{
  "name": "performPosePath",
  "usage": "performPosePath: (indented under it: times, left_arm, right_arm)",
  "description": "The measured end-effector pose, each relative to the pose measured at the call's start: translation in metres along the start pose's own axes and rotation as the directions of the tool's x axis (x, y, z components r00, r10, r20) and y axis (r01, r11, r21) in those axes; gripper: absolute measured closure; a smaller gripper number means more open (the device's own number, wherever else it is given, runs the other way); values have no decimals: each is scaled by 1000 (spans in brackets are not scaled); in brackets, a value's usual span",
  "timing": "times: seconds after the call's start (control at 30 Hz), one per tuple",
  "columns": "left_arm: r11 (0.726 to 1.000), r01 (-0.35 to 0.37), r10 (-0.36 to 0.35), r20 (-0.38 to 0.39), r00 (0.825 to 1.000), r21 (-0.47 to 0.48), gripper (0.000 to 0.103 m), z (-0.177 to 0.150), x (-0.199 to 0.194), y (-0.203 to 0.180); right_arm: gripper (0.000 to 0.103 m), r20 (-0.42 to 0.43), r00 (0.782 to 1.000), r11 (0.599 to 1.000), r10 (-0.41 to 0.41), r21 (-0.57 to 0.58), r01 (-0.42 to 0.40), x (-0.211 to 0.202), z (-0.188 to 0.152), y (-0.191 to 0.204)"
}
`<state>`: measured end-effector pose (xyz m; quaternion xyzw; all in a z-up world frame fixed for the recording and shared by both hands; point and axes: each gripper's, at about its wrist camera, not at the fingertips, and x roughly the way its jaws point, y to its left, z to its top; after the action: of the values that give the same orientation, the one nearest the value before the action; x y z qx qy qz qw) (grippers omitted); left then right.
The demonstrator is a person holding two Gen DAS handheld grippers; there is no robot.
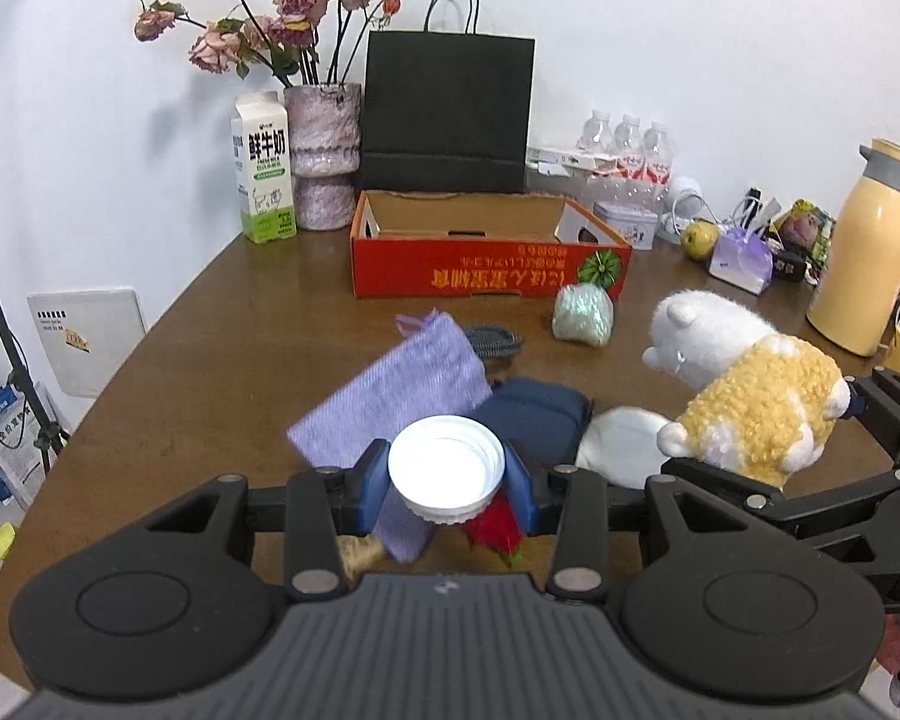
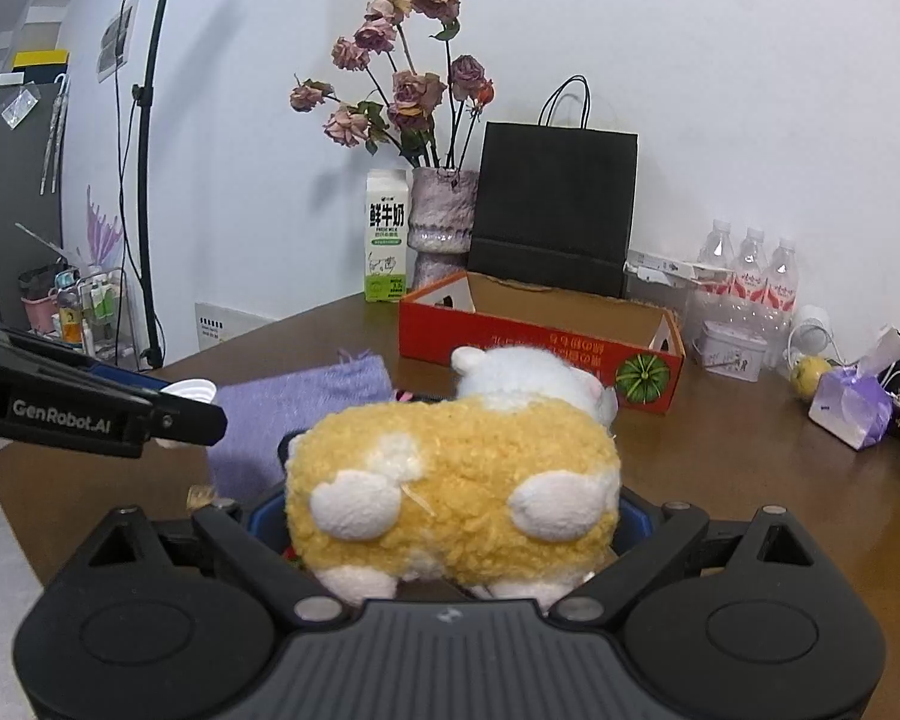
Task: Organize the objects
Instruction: 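Carry the cap and the plush sheep with both grippers over the cardboard box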
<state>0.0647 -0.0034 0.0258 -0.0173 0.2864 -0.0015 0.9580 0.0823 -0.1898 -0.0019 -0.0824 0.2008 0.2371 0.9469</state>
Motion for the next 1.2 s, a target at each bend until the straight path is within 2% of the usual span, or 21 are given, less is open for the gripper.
performPosePath:
  times: [0.67,1.2]
  left_arm:
    - [1000,-24,25,43,999,-7,62,88,37,-3]
    - [999,-23,23,3,1000,-46,62,136,92,-3]
  right_arm:
    - [6,34,999,999,29,13,-29,50,64,-28]
    - [6,5,999,999,49,22,-49,101,93,-53]
